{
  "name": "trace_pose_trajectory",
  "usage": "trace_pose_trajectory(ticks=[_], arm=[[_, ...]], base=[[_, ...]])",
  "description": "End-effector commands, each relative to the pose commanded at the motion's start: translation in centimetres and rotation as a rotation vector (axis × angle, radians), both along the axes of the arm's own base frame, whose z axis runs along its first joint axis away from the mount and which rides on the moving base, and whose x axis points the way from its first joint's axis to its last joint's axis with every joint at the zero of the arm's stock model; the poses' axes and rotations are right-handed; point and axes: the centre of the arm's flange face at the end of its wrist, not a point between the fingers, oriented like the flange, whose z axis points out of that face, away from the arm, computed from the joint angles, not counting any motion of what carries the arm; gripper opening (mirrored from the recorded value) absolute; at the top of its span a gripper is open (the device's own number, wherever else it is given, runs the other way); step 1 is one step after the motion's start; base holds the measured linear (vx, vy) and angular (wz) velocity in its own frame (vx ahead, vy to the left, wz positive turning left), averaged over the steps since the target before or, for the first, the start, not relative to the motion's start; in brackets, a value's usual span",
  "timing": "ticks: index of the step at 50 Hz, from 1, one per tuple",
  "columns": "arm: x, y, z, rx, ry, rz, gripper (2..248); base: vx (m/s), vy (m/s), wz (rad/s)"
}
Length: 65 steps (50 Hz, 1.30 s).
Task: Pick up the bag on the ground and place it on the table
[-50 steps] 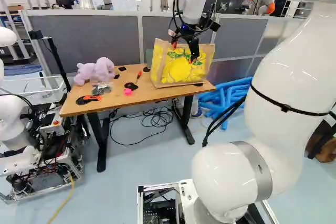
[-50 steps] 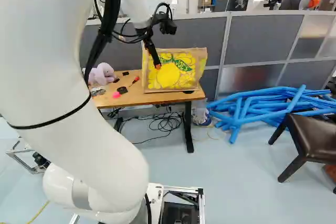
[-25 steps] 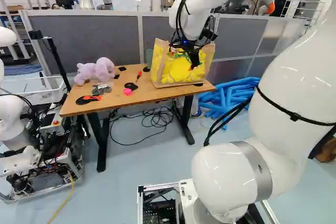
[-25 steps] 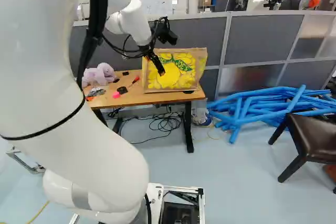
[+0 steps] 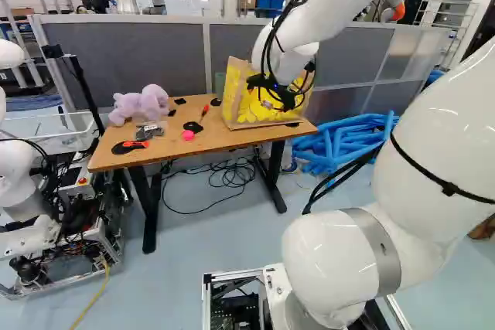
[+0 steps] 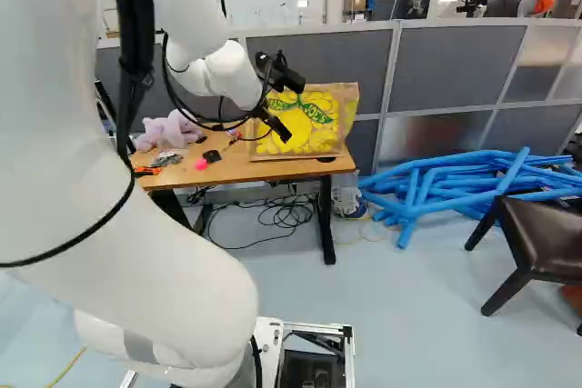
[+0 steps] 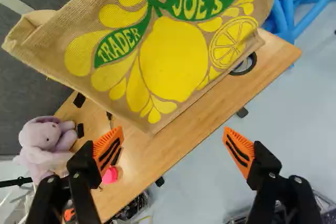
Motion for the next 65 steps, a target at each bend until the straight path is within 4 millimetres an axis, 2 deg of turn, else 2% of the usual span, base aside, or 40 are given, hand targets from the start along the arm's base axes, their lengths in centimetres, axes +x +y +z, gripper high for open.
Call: trace_pose_trajectory(ticks=[16, 35, 65], arm=[[-3.2, -0.2, -3.6, -0.102, -0.111, 0.094, 247], [-6.9, -0.4, -7.0, -0.217, -0.222, 0.176, 247], [-11.9, -0.6, -10.6, -0.368, -0.349, 0.254, 247]], base=[[0.0, 0.0, 0.0], [0.0, 0.0, 0.0], [0.0, 0.0, 0.0]])
